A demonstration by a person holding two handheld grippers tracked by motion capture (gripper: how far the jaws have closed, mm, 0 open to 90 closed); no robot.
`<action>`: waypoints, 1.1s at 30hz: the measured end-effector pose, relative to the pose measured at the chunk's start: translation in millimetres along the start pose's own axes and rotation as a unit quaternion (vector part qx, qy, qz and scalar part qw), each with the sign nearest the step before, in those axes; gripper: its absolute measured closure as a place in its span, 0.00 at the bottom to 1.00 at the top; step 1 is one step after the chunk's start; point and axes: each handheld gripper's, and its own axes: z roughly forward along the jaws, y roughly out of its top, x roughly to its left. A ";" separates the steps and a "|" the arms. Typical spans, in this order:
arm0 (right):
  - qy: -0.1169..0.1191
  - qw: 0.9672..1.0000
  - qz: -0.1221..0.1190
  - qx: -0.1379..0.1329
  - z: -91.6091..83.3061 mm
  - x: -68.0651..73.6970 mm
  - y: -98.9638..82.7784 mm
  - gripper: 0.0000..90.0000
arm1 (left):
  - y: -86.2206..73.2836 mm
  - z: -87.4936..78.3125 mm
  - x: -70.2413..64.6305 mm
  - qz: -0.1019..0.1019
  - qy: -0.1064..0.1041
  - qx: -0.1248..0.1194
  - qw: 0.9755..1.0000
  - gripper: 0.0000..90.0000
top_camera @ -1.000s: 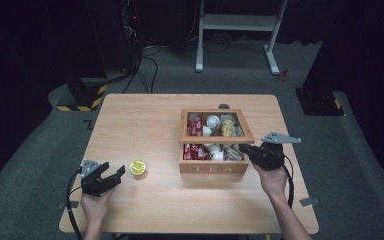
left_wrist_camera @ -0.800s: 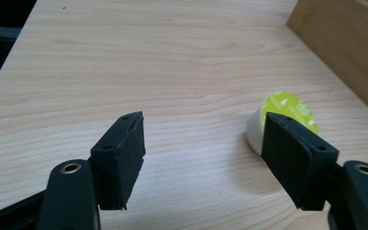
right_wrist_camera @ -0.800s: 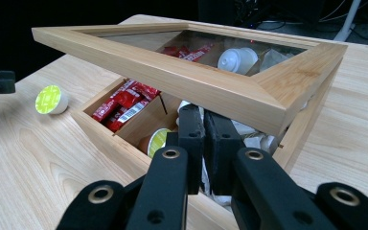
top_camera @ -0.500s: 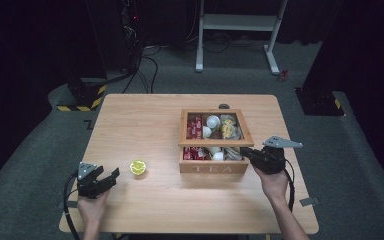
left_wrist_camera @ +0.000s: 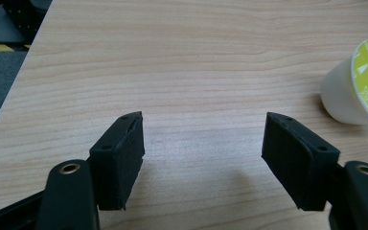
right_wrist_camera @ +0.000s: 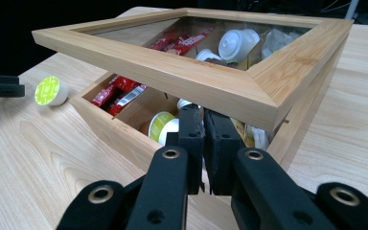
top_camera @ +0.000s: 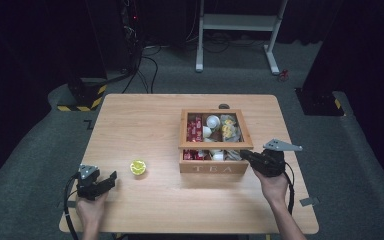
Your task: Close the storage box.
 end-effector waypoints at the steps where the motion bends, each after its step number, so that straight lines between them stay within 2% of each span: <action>1: 0.000 1.000 0.000 0.001 0.1 0.1 -0.8 0.96 | -0.5 0.6 0.2 -0.002 0.002 0.002 1.000 0.35; 12: 0.000 1.000 0.005 0.007 2.2 -0.4 -8.6 0.96 | -2.1 4.7 1.2 -0.003 0.001 0.019 1.000 0.33; 18: -0.004 1.000 0.006 0.011 3.6 0.6 -12.7 0.96 | -1.7 6.0 -1.8 0.006 0.008 0.021 1.000 0.32; 23: -0.004 1.000 0.007 0.014 4.4 0.2 -15.8 0.96 | -1.3 7.8 -7.0 0.025 0.022 0.027 0.999 0.30; 33: -0.004 1.000 0.009 0.027 8.1 1.2 -24.0 0.96 | -1.2 7.7 -8.7 0.026 0.021 0.030 0.999 0.29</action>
